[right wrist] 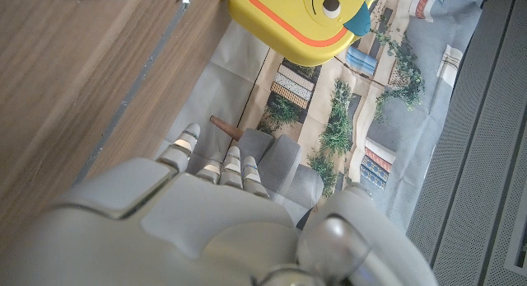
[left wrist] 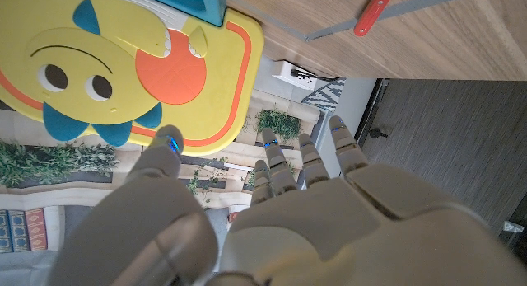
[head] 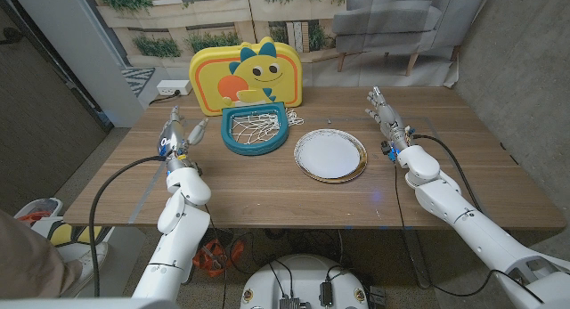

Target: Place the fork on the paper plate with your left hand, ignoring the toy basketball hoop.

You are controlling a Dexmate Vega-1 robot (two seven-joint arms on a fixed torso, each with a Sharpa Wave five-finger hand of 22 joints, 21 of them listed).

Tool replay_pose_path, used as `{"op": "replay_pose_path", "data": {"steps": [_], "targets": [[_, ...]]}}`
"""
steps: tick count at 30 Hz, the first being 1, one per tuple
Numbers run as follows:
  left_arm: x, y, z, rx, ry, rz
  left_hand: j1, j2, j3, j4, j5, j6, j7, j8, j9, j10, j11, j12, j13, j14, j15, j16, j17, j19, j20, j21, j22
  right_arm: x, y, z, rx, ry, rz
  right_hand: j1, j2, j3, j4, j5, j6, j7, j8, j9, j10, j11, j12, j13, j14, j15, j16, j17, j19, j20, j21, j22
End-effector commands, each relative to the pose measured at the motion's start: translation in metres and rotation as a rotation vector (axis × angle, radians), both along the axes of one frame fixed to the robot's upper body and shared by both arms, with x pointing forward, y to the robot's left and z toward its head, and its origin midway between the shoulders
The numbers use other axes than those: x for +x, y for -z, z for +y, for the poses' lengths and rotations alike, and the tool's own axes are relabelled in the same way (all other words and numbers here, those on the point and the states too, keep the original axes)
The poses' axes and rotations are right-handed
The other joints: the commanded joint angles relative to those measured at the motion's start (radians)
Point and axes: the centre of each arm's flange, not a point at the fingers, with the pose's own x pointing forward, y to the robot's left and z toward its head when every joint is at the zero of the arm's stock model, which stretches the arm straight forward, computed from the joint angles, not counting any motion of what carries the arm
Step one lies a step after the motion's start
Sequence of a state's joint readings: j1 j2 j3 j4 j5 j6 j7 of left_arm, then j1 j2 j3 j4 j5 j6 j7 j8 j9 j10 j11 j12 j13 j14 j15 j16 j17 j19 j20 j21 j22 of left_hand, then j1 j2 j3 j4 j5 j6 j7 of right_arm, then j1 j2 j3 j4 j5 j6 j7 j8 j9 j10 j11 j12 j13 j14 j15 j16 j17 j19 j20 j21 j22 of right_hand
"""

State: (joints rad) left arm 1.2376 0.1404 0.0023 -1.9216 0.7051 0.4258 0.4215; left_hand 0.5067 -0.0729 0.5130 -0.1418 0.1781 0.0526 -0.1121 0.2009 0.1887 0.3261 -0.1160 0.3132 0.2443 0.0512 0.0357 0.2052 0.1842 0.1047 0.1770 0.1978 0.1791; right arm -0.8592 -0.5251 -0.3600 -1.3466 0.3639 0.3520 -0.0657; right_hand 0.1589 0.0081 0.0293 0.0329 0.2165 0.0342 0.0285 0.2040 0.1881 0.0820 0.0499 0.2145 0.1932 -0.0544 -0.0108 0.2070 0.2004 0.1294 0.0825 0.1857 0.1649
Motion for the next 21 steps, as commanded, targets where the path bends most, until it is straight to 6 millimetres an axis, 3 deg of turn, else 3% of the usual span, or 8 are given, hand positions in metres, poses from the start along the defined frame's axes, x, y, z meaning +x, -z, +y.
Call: {"op": "replay_pose_path", "data": {"steps": [1, 21], "targets": [[0.0002, 0.0035, 0.0044, -0.001, 0.003, 0.013, -0.008, 0.001, -0.006, -0.001, -0.003, 0.005, -0.003, 0.005, 0.001, 0.005, -0.006, -0.003, 0.002, 0.009, 0.0, 0.007, 0.003, 0.0, 0.01, 0.004, 0.004, -0.0002, -0.0015, -0.0001, -0.002, 0.007, -0.004, 0.001, 0.007, -0.002, -0.004, 0.0, 0.013, -0.001, 0.003, 0.004, 0.005, 0.001, -0.001, 0.005, 0.0, -0.001, 0.003, 0.001, 0.007, 0.001, 0.006, 0.005], [-0.0013, 0.0027, 0.0066, 0.017, -0.011, 0.031, -0.013, 0.005, -0.017, 0.004, 0.0, 0.008, -0.011, 0.004, 0.001, 0.007, -0.009, -0.006, 0.008, 0.01, 0.0, 0.007, 0.004, -0.001, 0.011, 0.004, 0.004, 0.0004, -0.0024, -0.0012, 0.013, -0.005, 0.002, 0.002, 0.008, -0.002, -0.006, -0.001, 0.019, -0.001, 0.004, 0.004, 0.01, 0.002, 0.0, 0.006, 0.001, -0.001, 0.003, 0.001, 0.008, 0.0, 0.005, 0.005]]}}
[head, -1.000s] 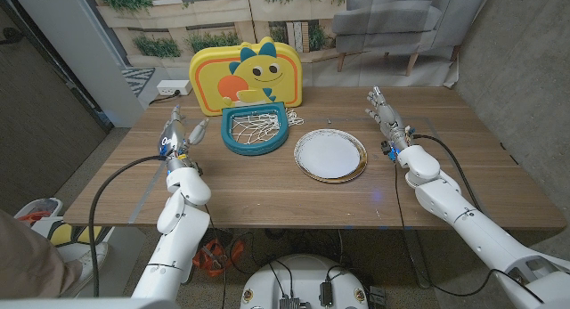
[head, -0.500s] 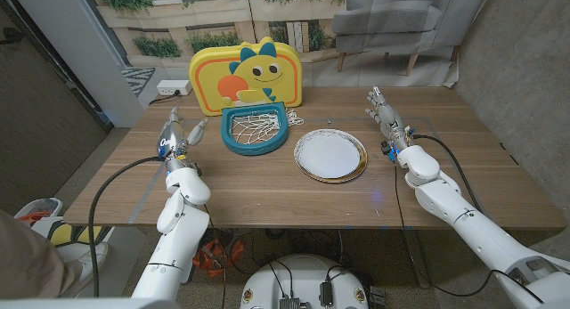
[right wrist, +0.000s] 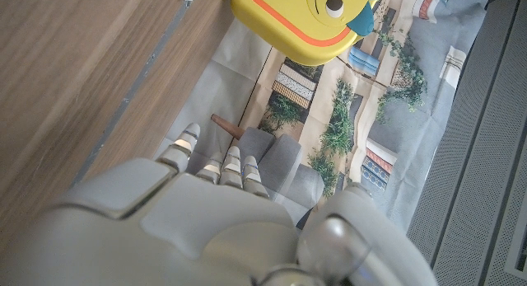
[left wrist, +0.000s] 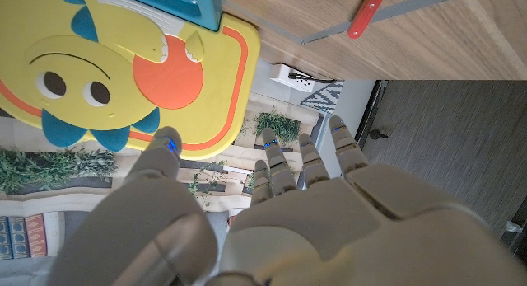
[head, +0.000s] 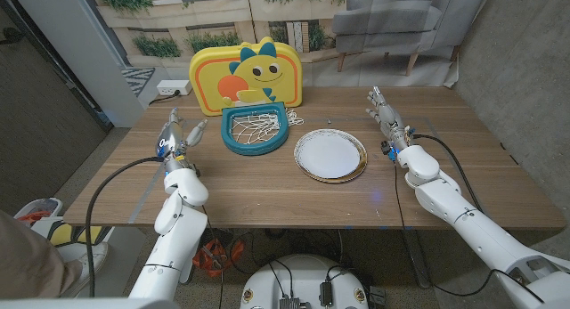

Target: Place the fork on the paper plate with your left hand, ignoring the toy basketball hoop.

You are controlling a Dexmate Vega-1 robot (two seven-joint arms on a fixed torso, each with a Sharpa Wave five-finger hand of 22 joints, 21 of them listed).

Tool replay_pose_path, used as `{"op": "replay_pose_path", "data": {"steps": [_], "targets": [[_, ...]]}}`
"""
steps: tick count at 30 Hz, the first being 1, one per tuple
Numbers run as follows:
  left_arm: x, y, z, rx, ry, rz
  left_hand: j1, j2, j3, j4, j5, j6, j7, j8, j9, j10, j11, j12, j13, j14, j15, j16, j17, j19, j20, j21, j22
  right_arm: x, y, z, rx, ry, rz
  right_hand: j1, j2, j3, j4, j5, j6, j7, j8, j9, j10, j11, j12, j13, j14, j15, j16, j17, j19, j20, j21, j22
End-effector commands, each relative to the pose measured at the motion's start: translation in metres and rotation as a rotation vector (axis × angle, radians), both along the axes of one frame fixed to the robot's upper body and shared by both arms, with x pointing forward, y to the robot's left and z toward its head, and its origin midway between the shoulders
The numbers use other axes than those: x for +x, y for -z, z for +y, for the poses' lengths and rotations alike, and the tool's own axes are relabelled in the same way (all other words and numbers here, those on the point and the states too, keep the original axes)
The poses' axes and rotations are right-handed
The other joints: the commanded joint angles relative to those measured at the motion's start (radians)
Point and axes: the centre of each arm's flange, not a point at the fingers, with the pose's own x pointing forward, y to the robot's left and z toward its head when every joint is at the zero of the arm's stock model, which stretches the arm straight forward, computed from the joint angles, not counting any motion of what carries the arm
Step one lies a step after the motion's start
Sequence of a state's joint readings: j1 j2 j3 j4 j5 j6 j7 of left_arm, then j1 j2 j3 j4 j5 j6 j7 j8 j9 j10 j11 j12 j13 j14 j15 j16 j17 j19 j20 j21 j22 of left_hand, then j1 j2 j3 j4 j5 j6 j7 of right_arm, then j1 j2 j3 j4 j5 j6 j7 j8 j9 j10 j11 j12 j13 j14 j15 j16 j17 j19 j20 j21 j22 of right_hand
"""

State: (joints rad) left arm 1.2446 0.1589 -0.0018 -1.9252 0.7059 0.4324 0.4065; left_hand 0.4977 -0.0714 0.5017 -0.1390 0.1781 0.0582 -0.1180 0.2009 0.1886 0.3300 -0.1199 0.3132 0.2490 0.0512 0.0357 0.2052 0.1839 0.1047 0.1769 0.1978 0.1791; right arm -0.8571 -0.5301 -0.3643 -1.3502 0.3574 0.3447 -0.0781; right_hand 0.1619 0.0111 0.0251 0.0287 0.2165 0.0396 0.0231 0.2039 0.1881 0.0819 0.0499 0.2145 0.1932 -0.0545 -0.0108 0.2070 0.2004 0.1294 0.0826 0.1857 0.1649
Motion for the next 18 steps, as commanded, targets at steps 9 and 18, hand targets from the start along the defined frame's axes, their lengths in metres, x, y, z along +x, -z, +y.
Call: {"op": "replay_pose_path", "data": {"steps": [9, 18], "targets": [[0.0003, 0.0015, 0.0062, 0.003, -0.013, 0.04, -0.007, 0.004, -0.011, 0.003, 0.0, -0.004, -0.002, 0.001, 0.001, -0.01, 0.007, -0.014, 0.006, 0.003, 0.005, 0.004, 0.004, -0.005, 0.014, 0.003, 0.005, 0.001, -0.002, -0.0007, 0.025, -0.011, -0.009, 0.002, 0.006, 0.003, -0.003, -0.002, 0.016, 0.002, 0.004, 0.004, 0.013, 0.001, 0.0, 0.006, 0.005, -0.003, 0.004, 0.001, 0.01, 0.0, 0.005, 0.005], [-0.0017, 0.001, 0.012, -0.009, -0.027, 0.079, -0.012, 0.004, -0.018, 0.006, 0.0, -0.004, -0.001, 0.0, 0.001, -0.016, 0.012, -0.018, 0.008, 0.0, 0.01, 0.003, 0.005, -0.007, 0.014, 0.002, 0.005, 0.0008, -0.0021, -0.0017, 0.033, -0.021, -0.012, 0.006, 0.008, 0.004, -0.006, -0.002, 0.018, 0.0, 0.004, 0.004, 0.014, -0.001, 0.0, 0.006, 0.008, -0.004, 0.004, 0.0, 0.011, -0.002, 0.005, 0.005]]}}
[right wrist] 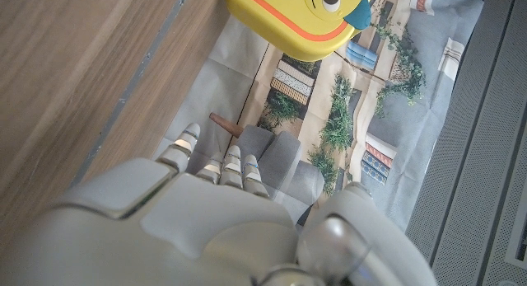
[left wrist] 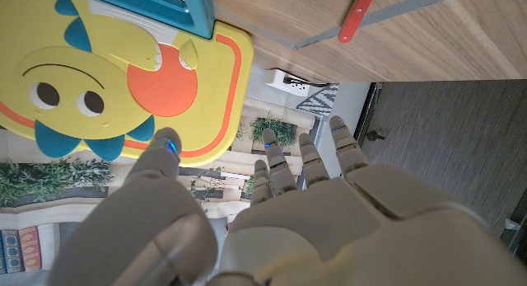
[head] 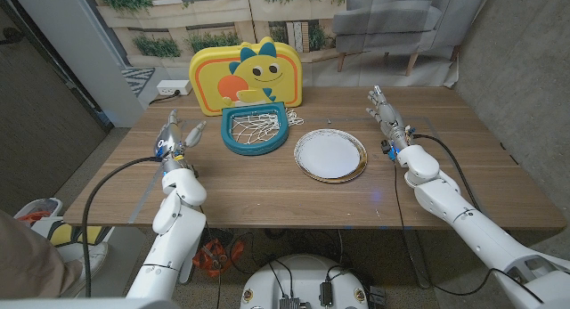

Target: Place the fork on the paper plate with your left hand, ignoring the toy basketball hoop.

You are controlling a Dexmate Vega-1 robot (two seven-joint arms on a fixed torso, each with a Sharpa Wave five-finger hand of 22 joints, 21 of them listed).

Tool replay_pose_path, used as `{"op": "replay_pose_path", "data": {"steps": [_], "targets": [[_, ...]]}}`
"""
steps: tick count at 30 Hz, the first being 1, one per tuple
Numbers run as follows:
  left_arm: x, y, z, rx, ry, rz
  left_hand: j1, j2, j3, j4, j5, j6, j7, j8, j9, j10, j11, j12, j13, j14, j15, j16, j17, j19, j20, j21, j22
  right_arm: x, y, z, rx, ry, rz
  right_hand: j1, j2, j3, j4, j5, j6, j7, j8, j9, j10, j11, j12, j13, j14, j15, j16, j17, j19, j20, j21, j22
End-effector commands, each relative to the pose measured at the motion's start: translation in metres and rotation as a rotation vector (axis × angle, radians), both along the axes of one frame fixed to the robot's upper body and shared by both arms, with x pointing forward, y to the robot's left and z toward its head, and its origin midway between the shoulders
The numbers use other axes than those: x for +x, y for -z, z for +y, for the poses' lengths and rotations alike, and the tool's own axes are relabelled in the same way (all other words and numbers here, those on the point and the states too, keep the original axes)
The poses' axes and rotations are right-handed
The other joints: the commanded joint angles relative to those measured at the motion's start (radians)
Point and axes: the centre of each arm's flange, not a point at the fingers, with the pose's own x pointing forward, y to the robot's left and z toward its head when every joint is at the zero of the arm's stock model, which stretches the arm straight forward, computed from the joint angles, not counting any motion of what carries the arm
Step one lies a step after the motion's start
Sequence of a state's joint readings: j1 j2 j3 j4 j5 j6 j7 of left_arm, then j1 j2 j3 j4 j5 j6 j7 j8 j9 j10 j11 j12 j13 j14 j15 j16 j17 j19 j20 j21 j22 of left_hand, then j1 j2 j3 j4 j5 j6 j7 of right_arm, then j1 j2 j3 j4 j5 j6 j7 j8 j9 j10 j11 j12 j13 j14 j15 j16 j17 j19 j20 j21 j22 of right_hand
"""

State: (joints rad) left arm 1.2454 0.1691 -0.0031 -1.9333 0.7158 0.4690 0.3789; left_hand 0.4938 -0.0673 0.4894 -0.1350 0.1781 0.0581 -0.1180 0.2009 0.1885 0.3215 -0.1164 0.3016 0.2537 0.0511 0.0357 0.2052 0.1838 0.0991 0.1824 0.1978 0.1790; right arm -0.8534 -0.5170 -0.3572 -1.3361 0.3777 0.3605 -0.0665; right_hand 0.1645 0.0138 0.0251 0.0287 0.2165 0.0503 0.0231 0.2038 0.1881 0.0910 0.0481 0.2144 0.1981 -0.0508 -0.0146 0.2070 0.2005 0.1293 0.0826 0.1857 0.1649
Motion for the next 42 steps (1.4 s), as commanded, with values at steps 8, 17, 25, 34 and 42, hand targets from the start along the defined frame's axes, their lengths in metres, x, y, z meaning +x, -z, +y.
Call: {"op": "replay_pose_path", "data": {"steps": [8, 17, 25, 34, 42], "targets": [[-0.003, -0.001, 0.013, -0.018, -0.018, 0.088, -0.012, 0.0, -0.012, 0.004, 0.0, -0.022, 0.003, -0.006, 0.001, -0.021, 0.018, -0.013, 0.006, -0.01, 0.022, -0.001, 0.005, -0.008, 0.012, 0.0, 0.005, -0.001, -0.001, -0.002, -0.001, -0.005, -0.011, 0.006, 0.006, 0.005, -0.008, -0.002, 0.008, 0.0, 0.004, 0.004, 0.005, 0.0, -0.001, 0.001, 0.003, -0.001, 0.003, 0.0, 0.011, -0.002, 0.005, 0.005], [-0.006, 0.001, 0.017, -0.026, -0.031, 0.089, -0.013, 0.001, -0.015, 0.004, 0.0, -0.022, 0.007, -0.005, 0.001, -0.015, 0.016, -0.012, 0.008, -0.012, 0.024, -0.001, 0.005, -0.01, 0.013, 0.0, 0.005, -0.003, -0.003, -0.002, -0.02, 0.017, -0.016, 0.01, 0.008, 0.007, -0.01, -0.003, 0.007, 0.001, 0.003, 0.004, 0.004, 0.0, -0.002, 0.001, 0.003, -0.001, 0.002, 0.0, 0.011, -0.003, 0.004, 0.005], [-0.009, 0.002, 0.023, -0.035, -0.033, 0.085, -0.012, 0.003, -0.017, 0.003, 0.0, -0.018, 0.007, -0.003, 0.001, -0.005, 0.013, -0.01, 0.009, -0.007, 0.019, 0.001, 0.005, -0.008, 0.015, 0.002, 0.005, -0.004, 0.001, -0.003, -0.028, 0.026, -0.012, 0.013, 0.009, 0.008, -0.012, -0.003, 0.007, 0.0, 0.003, 0.004, 0.005, -0.001, -0.002, 0.001, 0.004, -0.001, 0.002, -0.001, 0.011, -0.002, 0.004, 0.005], [-0.017, 0.003, 0.031, -0.038, -0.038, 0.067, -0.01, 0.004, -0.019, 0.002, 0.001, -0.013, 0.008, -0.001, 0.001, 0.002, 0.01, -0.009, 0.011, 0.004, 0.015, 0.005, 0.005, -0.002, 0.013, 0.005, 0.005, -0.007, 0.006, -0.002, -0.032, 0.029, -0.003, 0.015, 0.009, 0.008, -0.014, -0.004, 0.008, 0.0, 0.002, 0.004, 0.005, 0.002, -0.003, 0.001, 0.004, -0.002, 0.001, -0.001, 0.011, -0.001, 0.004, 0.005], [-0.022, 0.003, 0.039, -0.043, -0.034, 0.06, -0.009, 0.006, -0.022, 0.002, 0.001, -0.007, 0.007, 0.002, 0.001, 0.006, 0.009, -0.008, 0.012, 0.011, 0.01, 0.007, 0.005, 0.003, 0.014, 0.007, 0.005, -0.008, 0.008, -0.002, -0.039, 0.031, -0.004, 0.017, 0.01, 0.009, -0.016, -0.004, 0.008, 0.0, 0.002, 0.004, 0.005, -0.002, -0.003, 0.001, 0.005, -0.002, 0.001, -0.001, 0.011, -0.001, 0.004, 0.005]]}}
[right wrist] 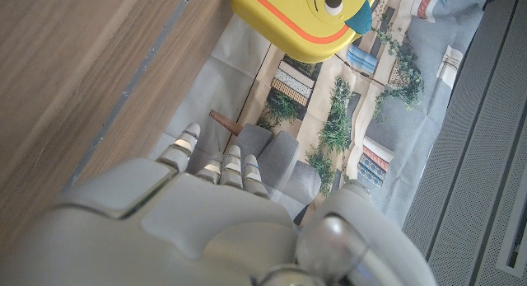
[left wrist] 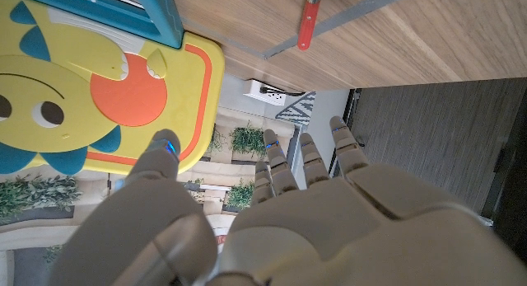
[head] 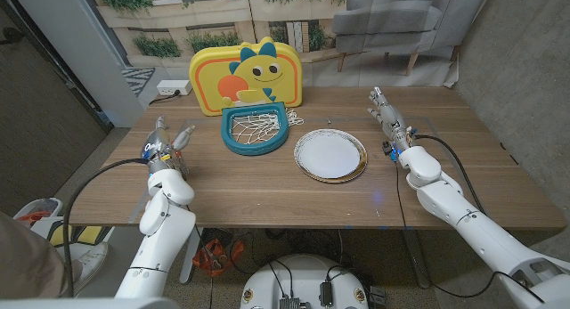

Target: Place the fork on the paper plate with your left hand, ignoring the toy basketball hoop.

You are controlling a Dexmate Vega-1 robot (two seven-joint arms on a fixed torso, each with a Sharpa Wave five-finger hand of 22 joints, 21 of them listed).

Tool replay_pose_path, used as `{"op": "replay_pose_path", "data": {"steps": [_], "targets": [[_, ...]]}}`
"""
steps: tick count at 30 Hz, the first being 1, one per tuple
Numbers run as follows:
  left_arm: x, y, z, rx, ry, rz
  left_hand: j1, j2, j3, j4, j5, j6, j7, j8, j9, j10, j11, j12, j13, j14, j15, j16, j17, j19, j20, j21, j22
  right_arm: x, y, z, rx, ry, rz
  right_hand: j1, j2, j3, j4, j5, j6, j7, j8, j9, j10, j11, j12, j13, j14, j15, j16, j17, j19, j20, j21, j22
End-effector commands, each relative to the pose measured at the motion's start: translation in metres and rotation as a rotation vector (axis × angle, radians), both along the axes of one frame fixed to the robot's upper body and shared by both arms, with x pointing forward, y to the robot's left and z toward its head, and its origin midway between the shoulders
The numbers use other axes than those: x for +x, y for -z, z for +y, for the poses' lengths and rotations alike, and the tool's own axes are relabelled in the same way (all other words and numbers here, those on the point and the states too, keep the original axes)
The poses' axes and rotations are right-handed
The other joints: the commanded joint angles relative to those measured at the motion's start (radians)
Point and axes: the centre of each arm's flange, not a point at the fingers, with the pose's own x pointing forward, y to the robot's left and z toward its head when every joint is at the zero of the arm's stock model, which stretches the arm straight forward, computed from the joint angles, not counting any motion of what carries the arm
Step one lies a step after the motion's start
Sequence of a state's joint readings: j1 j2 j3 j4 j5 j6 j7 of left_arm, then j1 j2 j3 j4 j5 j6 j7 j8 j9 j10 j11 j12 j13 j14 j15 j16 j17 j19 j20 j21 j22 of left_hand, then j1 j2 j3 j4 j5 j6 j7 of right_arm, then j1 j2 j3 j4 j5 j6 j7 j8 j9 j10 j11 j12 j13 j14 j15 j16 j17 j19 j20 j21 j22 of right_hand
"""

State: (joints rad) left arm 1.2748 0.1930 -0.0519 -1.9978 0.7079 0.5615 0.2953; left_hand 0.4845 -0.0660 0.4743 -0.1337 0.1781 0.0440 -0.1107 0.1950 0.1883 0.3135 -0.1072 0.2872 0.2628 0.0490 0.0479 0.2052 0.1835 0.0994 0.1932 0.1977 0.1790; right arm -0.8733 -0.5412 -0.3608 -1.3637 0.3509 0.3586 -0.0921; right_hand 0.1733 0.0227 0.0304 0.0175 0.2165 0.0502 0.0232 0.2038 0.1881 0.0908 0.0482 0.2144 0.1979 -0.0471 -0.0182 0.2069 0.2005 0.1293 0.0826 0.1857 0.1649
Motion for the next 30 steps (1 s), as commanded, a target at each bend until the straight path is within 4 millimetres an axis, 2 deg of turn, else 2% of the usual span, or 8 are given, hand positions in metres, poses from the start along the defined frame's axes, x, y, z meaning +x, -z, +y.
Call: {"op": "replay_pose_path", "data": {"steps": [1, 13, 21, 29, 30], "targets": [[-0.008, 0.0, 0.012, -0.003, -0.004, -0.013, 0.0, 0.005, -0.007, 0.0, 0.001, 0.007, 0.001, 0.007, 0.001, 0.015, -0.001, 0.006, 0.003, 0.013, -0.002, 0.007, 0.005, 0.004, 0.002, 0.007, 0.006, -0.003, 0.004, 0.0, -0.01, 0.007, 0.004, 0.008, 0.001, 0.003, -0.005, -0.004, 0.008, 0.0, 0.002, 0.004, 0.005, -0.002, -0.003, 0.002, 0.001, 0.002, 0.001, -0.001, 0.011, -0.001, 0.004, 0.005], [-0.011, 0.005, 0.022, 0.021, -0.02, 0.02, 0.002, 0.006, -0.01, -0.001, 0.001, 0.008, 0.0, 0.007, 0.001, 0.016, -0.001, 0.004, 0.006, 0.025, -0.005, 0.011, 0.005, 0.007, 0.002, 0.008, 0.006, -0.002, 0.006, 0.003, -0.016, 0.006, 0.011, 0.01, 0.001, 0.004, -0.007, -0.005, 0.009, 0.001, 0.002, 0.004, 0.007, 0.002, -0.004, 0.002, 0.001, 0.001, 0.001, -0.001, 0.012, -0.001, 0.003, 0.005], [-0.011, 0.005, 0.024, 0.049, -0.046, 0.031, 0.007, 0.008, -0.01, -0.003, 0.002, 0.011, -0.001, 0.008, 0.001, 0.022, -0.011, 0.005, 0.007, 0.029, -0.008, 0.011, 0.005, 0.01, 0.003, 0.009, 0.006, -0.003, 0.007, 0.003, -0.019, 0.011, 0.013, 0.012, 0.002, 0.004, -0.008, -0.006, 0.008, 0.0, 0.001, 0.004, 0.006, -0.002, -0.004, 0.002, 0.002, 0.001, 0.001, 0.0, 0.012, -0.002, 0.003, 0.005], [-0.01, 0.004, 0.028, 0.071, -0.067, 0.038, 0.01, 0.008, -0.013, -0.005, 0.003, 0.015, -0.003, 0.01, 0.001, 0.027, -0.007, 0.006, 0.008, 0.036, -0.011, 0.013, 0.005, 0.013, 0.001, 0.01, 0.006, -0.003, 0.008, 0.004, -0.018, 0.013, 0.015, 0.012, 0.003, 0.004, -0.008, -0.006, 0.009, 0.001, 0.001, 0.004, 0.006, -0.002, -0.004, 0.002, 0.001, 0.001, 0.0, 0.0, 0.012, -0.002, 0.003, 0.005], [-0.01, 0.004, 0.028, 0.071, -0.071, 0.037, 0.011, 0.007, -0.014, -0.006, 0.003, 0.017, -0.003, 0.011, 0.001, 0.028, 0.003, 0.005, 0.008, 0.041, -0.012, 0.014, 0.005, 0.017, 0.0, 0.011, 0.006, -0.003, 0.008, 0.005, -0.015, 0.012, 0.016, 0.012, 0.003, 0.004, -0.008, -0.006, 0.008, 0.001, 0.001, 0.004, 0.006, -0.002, -0.004, 0.002, 0.002, 0.001, 0.0, 0.0, 0.012, -0.002, 0.003, 0.005]]}}
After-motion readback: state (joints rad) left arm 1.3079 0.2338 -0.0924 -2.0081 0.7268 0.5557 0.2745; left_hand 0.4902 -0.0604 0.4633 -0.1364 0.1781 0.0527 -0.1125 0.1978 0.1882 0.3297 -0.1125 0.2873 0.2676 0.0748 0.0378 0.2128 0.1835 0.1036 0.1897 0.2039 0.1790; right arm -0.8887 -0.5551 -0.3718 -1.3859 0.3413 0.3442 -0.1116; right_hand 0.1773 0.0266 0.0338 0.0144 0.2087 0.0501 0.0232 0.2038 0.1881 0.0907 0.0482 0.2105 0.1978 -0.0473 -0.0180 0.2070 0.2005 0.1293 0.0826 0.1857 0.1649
